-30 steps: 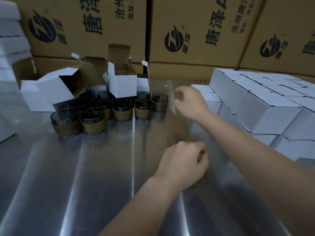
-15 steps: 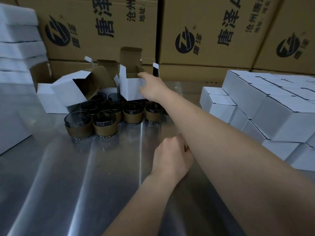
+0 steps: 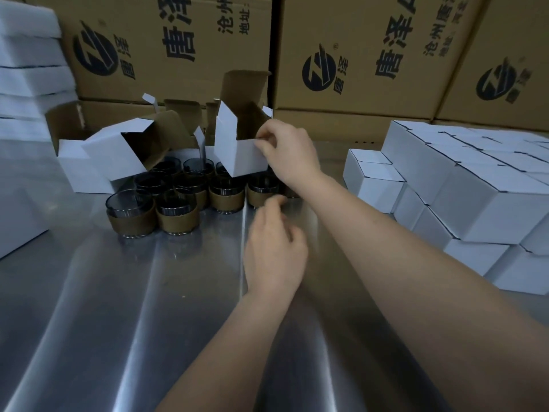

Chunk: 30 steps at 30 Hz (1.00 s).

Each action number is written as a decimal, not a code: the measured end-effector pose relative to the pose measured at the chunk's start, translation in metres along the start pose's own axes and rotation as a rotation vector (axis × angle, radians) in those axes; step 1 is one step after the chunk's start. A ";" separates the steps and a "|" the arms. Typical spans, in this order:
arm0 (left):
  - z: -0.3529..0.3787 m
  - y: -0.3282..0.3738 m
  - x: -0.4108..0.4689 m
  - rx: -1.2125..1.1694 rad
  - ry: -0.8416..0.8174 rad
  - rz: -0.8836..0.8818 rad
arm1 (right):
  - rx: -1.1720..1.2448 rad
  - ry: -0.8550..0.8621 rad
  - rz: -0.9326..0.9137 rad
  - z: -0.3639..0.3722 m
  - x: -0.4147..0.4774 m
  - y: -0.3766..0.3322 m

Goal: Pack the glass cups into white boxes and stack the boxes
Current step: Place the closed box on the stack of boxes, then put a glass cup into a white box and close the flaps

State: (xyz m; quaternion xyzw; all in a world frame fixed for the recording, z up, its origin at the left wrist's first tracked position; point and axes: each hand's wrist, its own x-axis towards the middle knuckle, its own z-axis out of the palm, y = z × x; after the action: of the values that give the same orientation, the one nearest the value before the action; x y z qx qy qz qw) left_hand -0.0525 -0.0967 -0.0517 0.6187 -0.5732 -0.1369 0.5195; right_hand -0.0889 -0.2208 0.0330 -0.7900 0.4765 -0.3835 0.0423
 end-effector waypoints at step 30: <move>-0.010 -0.016 0.018 -0.039 0.385 -0.140 | 0.373 0.166 0.133 -0.015 -0.076 0.046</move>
State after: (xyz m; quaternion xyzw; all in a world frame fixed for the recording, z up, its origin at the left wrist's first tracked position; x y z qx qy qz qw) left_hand -0.0306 -0.1103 -0.0531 0.6614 -0.4163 -0.0629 0.6207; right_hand -0.1513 -0.1818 -0.0191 -0.7011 0.4501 -0.5251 0.1737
